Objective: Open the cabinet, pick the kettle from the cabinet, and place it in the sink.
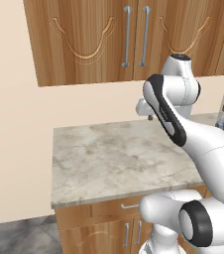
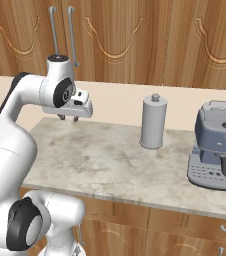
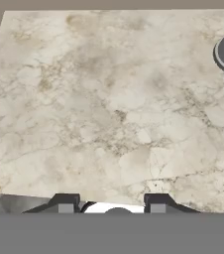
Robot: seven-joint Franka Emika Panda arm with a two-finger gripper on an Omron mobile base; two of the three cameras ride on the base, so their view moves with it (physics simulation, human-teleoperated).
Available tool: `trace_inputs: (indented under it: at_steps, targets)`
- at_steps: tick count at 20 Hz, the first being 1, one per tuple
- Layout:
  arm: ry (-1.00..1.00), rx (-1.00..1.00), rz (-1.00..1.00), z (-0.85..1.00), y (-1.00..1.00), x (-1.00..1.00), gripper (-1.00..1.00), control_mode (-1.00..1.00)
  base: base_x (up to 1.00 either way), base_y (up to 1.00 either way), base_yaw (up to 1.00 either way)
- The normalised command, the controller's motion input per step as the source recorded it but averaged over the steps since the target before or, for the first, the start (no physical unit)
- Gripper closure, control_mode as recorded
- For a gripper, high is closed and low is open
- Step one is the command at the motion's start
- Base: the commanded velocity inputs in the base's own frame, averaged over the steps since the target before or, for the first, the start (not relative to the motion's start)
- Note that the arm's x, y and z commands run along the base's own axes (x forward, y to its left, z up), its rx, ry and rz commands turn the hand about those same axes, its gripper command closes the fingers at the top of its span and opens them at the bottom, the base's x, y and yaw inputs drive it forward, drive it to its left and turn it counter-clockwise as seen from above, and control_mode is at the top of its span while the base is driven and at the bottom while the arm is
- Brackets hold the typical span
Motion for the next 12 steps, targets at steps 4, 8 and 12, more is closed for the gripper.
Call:
trace_inputs:
  at_steps: [4, 8, 12]
  targets:
    - [-0.09, 0.0, 0.0, 0.0, 0.0, -0.17, -1.0, -1.0, 0.0, 0.0, 0.0]
    - [-0.19, 0.0, 0.01, 0.0, 0.02, -0.21, -1.0, -1.0, 0.0, 0.0, 0.0]
    - [-0.11, -0.03, 0.0, 0.01, 0.09, -0.12, -1.0, -1.0, 0.0, 0.0, 0.0]
